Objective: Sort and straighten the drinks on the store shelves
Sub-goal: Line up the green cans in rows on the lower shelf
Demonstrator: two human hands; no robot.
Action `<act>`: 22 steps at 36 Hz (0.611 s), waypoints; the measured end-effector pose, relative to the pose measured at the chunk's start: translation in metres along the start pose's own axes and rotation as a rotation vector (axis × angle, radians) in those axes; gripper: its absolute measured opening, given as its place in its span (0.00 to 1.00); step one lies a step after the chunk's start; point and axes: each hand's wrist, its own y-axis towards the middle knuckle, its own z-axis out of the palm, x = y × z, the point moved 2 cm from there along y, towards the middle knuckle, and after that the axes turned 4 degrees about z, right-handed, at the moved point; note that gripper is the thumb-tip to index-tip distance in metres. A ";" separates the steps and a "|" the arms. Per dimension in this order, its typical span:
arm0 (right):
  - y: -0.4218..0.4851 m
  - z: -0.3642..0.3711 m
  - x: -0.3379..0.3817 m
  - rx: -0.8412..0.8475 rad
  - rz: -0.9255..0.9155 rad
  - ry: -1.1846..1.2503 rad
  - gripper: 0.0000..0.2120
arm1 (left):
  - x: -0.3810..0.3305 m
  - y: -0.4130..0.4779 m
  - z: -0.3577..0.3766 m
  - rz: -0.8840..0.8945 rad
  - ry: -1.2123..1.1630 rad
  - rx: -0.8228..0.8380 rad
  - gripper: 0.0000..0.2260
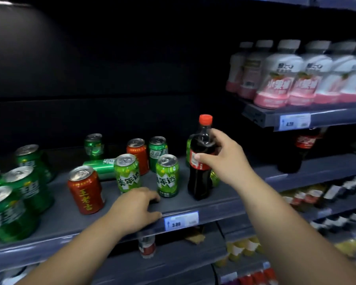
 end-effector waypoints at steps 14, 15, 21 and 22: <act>-0.032 -0.001 0.085 -0.106 -0.235 -0.265 0.46 | 0.022 -0.048 -0.063 0.042 0.121 -0.163 0.22; -0.038 0.004 0.096 -0.117 -0.288 -0.277 0.45 | 0.026 -0.055 -0.074 0.046 0.137 -0.186 0.23; -0.043 0.067 0.144 0.020 -0.372 -0.137 0.42 | 0.074 -0.103 -0.136 -0.006 0.184 -0.287 0.24; -0.039 0.084 0.149 0.064 -0.361 -0.124 0.41 | 0.086 -0.109 -0.146 -0.025 0.201 -0.292 0.24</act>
